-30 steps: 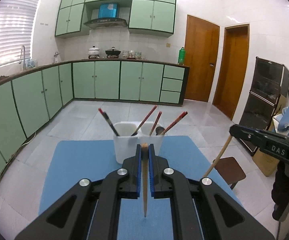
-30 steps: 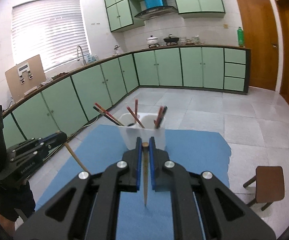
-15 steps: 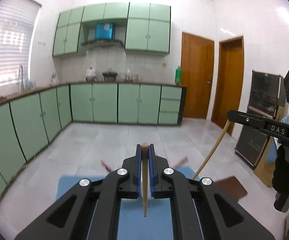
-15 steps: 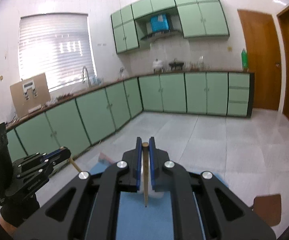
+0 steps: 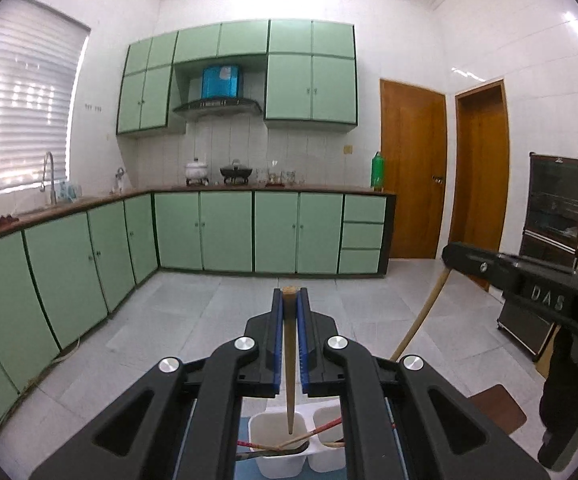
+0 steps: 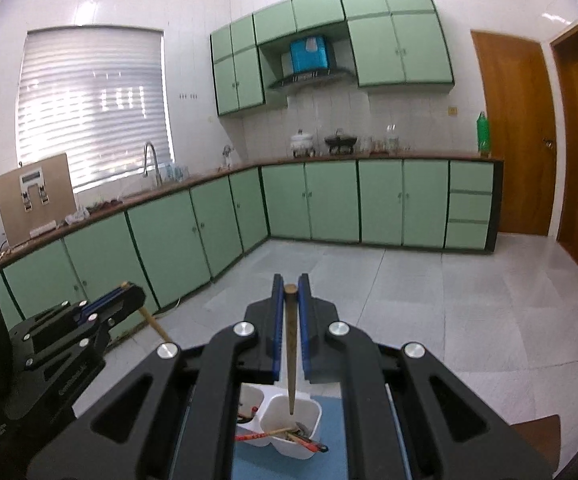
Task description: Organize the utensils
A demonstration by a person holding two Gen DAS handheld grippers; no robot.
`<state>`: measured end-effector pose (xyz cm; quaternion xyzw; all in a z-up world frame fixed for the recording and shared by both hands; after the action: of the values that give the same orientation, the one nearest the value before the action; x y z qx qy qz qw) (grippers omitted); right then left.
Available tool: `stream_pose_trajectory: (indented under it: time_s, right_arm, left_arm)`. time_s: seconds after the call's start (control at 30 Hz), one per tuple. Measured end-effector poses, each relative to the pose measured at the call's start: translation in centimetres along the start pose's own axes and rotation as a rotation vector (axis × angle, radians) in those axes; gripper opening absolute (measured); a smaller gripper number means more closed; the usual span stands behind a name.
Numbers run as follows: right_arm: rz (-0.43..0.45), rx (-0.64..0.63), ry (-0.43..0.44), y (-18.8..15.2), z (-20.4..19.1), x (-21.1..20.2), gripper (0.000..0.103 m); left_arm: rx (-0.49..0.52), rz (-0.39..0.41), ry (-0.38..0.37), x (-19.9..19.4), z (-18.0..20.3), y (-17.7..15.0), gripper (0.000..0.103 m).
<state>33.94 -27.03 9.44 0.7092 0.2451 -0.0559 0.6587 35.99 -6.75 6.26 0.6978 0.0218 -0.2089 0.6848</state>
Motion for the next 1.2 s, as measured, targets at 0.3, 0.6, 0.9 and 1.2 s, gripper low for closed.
stream_pose_trajectory:
  time_s: [0.3,0.6,0.9,1.2]
  right_arm:
    - [-0.108,0.001,0.007,-3.8,-0.3,4.5,0.020]
    - [-0.043,0.033,-0.119,-5.8,2.2,0.1,0.065]
    - [-0.072,0.146,-0.156,-14.6,3.6,-6.5,0.089]
    - [-0.148,0.182,-0.164,-23.3,0.6,-11.3,0.098]
  left_arm:
    - [-0.027,-0.115,-0.001,4.3,-1.3,-3.7,0.019]
    - [-0.052,-0.092,0.025,0.1,-2.2,-5.6,0.064]
    - [-0.092,-0.147,0.071,-6.8,-2.7,-11.9,0.092]
    - [-0.087,-0.252,0.107,-11.8,-1.5,-18.0,0.097]
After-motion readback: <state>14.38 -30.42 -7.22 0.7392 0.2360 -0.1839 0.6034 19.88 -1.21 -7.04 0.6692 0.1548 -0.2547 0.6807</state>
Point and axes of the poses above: each gripper's, at about its wrist camera, not at the fingertips, and x roughly the way its jaws point, z to its right, y to its top, the point moved 5 cm from there along x, roughly the way its jaws point, and after that the axes turned 3 degrees about -z, right-handed, at the moved point
